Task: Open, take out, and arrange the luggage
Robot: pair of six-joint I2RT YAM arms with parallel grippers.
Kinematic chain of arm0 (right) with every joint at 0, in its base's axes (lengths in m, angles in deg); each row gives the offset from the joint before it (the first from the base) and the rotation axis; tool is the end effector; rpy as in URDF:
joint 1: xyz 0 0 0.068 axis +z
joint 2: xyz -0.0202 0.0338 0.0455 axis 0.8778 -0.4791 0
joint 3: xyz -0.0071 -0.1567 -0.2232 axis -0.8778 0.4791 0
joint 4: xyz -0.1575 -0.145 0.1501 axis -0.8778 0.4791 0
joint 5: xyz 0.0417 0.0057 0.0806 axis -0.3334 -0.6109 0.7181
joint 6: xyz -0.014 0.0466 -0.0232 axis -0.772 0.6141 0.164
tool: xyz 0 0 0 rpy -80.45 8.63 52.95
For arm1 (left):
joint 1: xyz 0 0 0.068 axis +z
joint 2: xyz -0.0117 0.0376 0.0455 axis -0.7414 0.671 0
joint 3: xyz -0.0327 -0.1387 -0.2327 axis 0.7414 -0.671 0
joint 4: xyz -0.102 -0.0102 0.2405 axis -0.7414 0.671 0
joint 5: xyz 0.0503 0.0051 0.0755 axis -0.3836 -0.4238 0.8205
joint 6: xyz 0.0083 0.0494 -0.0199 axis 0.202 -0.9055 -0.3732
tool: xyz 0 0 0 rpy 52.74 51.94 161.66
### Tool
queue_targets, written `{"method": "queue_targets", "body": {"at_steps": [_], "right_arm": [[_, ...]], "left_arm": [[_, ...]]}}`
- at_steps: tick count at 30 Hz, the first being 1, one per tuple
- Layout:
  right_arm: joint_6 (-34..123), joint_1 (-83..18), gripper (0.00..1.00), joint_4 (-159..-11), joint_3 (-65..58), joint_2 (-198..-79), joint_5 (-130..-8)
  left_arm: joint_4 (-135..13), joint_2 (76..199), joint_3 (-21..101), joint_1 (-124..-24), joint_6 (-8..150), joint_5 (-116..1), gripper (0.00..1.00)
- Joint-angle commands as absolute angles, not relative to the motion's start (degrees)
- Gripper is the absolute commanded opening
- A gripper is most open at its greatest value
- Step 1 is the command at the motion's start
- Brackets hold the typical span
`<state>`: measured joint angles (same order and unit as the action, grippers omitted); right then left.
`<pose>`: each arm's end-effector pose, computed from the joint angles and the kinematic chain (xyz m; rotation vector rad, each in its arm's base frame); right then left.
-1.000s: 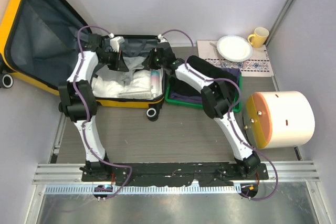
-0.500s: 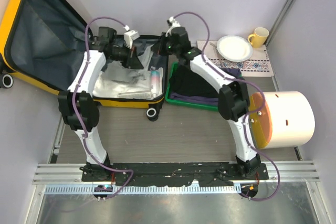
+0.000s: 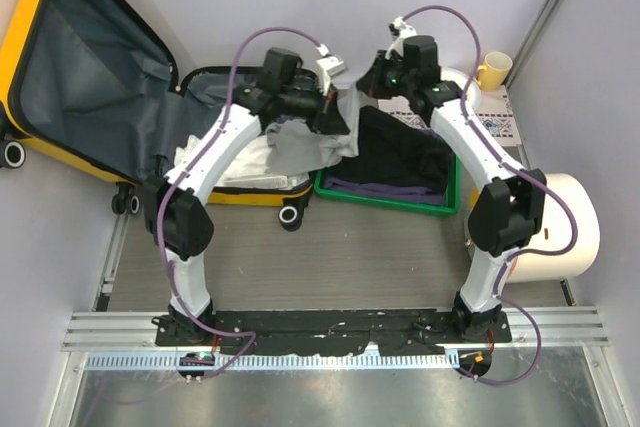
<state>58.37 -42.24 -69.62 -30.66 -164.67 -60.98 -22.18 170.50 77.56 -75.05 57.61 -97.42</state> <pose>0.4196 0.1556 0.3700 -0.1635 1.9721 0.7147 0.3685 -0.2192 0.3699 1.0099 1.9376 -1.1658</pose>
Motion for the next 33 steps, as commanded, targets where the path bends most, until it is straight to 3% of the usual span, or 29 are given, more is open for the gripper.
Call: {"method": "queue_targets", "body": {"at_steps": [1, 11, 19, 25, 26, 27, 28, 30, 31, 33], "right_arm": [[52.12, -47.66, 0.01, -68.07, -27.07, -158.03, -62.93], [41.22, -59.34, 0.01, -68.05, -11.69, -148.00, -61.79], [32.79, -68.93, 0.01, -67.09, -10.09, -148.09, -60.29], [29.53, -70.87, 0.01, -66.30, -9.65, -149.49, -60.03], [29.35, -70.87, 0.01, -66.12, -10.00, -149.84, -59.94], [29.26, -70.87, 0.01, -65.77, -10.44, -150.98, -59.85], [29.00, -70.78, 0.03, -64.38, -11.05, -151.60, -60.11], [28.74, -70.78, 0.17, -62.70, -13.43, -152.92, -60.81], [28.65, -70.87, 0.30, -61.30, -14.30, -153.62, -61.08], [29.17, -70.87, 0.45, -60.32, -16.85, -154.15, -61.08]], "left_arm": [[-24.80, 174.02, 80.87, -82.30, 64.05, -99.07, 0.00], [-35.87, 188.61, 91.15, -93.37, 72.05, -94.77, 0.00], [-42.46, 199.15, 100.82, -99.18, 76.70, -92.13, 0.00], [-48.61, 201.54, 100.65, -101.20, 78.46, -90.55, 0.00], [-48.98, 201.72, 100.39, -101.29, 78.55, -89.06, 0.04], [-48.98, 201.63, 100.30, -101.12, 78.55, -88.27, 0.24], [-47.94, 201.63, 100.30, -100.94, 78.47, -87.74, 0.36], [-46.09, 200.41, 100.21, -99.45, 78.29, -87.82, 0.55], [-43.82, 199.27, 99.78, -98.75, 76.72, -88.17, 0.57], [-41.61, 194.02, 96.44, -96.64, 73.65, -88.78, 0.61]]}}
